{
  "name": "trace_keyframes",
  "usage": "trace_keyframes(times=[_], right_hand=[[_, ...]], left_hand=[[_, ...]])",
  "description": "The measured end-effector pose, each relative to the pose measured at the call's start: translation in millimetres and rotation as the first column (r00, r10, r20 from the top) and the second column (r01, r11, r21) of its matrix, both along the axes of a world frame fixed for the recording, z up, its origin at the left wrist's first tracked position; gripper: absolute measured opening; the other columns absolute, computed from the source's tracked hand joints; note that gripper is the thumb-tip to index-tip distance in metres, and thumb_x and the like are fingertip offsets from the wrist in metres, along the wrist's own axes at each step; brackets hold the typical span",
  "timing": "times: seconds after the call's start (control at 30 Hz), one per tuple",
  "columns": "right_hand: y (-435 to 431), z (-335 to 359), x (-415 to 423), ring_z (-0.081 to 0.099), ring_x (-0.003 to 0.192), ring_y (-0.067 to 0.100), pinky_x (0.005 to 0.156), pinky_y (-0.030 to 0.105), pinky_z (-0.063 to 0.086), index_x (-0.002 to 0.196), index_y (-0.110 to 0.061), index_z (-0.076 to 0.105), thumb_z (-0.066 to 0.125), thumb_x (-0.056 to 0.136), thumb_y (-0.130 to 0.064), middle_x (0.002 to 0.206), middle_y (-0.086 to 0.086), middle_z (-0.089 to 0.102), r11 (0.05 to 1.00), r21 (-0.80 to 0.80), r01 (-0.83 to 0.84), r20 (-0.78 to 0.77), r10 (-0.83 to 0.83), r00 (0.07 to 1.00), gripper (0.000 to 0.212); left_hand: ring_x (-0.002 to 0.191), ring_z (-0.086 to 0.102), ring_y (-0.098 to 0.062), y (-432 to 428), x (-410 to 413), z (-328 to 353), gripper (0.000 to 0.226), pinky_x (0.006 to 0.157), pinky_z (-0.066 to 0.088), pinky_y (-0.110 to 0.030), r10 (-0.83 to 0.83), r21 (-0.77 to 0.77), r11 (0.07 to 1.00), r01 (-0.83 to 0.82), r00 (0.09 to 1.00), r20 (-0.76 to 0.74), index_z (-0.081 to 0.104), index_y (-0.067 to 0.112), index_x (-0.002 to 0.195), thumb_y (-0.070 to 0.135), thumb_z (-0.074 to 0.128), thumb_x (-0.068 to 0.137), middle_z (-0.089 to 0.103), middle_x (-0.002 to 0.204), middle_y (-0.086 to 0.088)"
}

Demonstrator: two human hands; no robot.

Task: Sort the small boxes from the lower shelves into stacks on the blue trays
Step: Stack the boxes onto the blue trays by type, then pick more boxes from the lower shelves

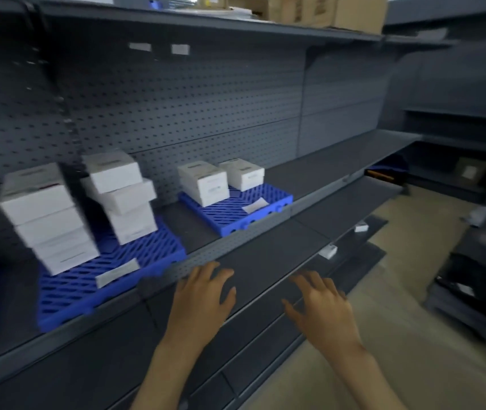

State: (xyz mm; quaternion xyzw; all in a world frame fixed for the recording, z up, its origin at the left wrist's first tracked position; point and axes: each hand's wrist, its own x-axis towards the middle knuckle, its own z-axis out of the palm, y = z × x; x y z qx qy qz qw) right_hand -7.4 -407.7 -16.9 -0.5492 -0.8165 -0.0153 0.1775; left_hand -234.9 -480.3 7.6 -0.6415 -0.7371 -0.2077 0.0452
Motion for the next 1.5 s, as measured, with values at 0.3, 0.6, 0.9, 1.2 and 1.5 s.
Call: trace_keyframes(times=[0.3, 0.6, 0.9, 1.2, 1.5], right_hand=[[96, -20, 83, 0.065, 0.104, 0.024, 0.076, 0.04, 0.059, 0.128, -0.031, 0.063, 0.068, 0.088, -0.053, 0.126, -0.006, 0.062, 0.988, -0.063, 0.141, 0.005, -0.141, 0.99, 0.046], [204, -28, 128, 0.063, 0.109, 0.017, 0.081, 0.036, 0.057, 0.131, -0.034, 0.06, 0.056, 0.093, -0.058, 0.132, -0.012, 0.059, 0.968, -0.129, 0.215, 0.122, -0.199, 0.972, 0.045], [286, -45, 195, 0.064, 0.106, 0.015, 0.079, 0.034, 0.055, 0.129, -0.036, 0.062, 0.055, 0.094, -0.058, 0.129, -0.015, 0.059, 0.943, -0.162, 0.289, 0.092, -0.278, 0.956, 0.042], [395, -74, 315, 0.064, 0.102, 0.019, 0.068, 0.036, 0.058, 0.133, -0.032, 0.058, 0.058, 0.092, -0.053, 0.125, -0.01, 0.061, 0.937, -0.168, 0.306, 0.087, -0.295, 0.951, 0.046], [491, -94, 415, 0.064, 0.105, 0.018, 0.072, 0.034, 0.057, 0.134, -0.031, 0.059, 0.056, 0.094, -0.052, 0.129, -0.008, 0.061, 0.941, -0.236, 0.244, 0.066, -0.235, 0.97, 0.045]], left_hand=[[0.131, 0.048, -0.018, 134, 74, -42, 0.039, 0.099, 0.046, -0.044, -0.157, -0.06, 0.986, 0.158, 0.987, 0.018, 0.059, 0.034, 0.137, 0.046, 0.052, 0.1, 0.051, 0.145, 0.006], [0.123, 0.054, -0.019, 273, 126, -78, 0.037, 0.09, 0.049, -0.041, -0.241, -0.069, 0.966, 0.25, 0.963, 0.123, 0.061, 0.032, 0.133, 0.043, 0.054, 0.099, 0.056, 0.139, 0.006], [0.119, 0.053, -0.015, 369, 200, -98, 0.034, 0.092, 0.052, -0.04, -0.337, -0.079, 0.933, 0.351, 0.93, 0.147, 0.06, 0.033, 0.131, 0.043, 0.053, 0.099, 0.056, 0.133, 0.012], [0.115, 0.06, -0.019, 478, 316, -119, 0.036, 0.093, 0.052, -0.037, -0.372, -0.102, 0.919, 0.38, 0.924, 0.091, 0.065, 0.027, 0.128, 0.037, 0.063, 0.094, 0.062, 0.13, 0.005], [0.116, 0.059, -0.018, 566, 416, -123, 0.037, 0.095, 0.05, -0.041, -0.333, -0.181, 0.922, 0.341, 0.94, 0.073, 0.064, 0.026, 0.13, 0.038, 0.058, 0.096, 0.063, 0.126, 0.006]])
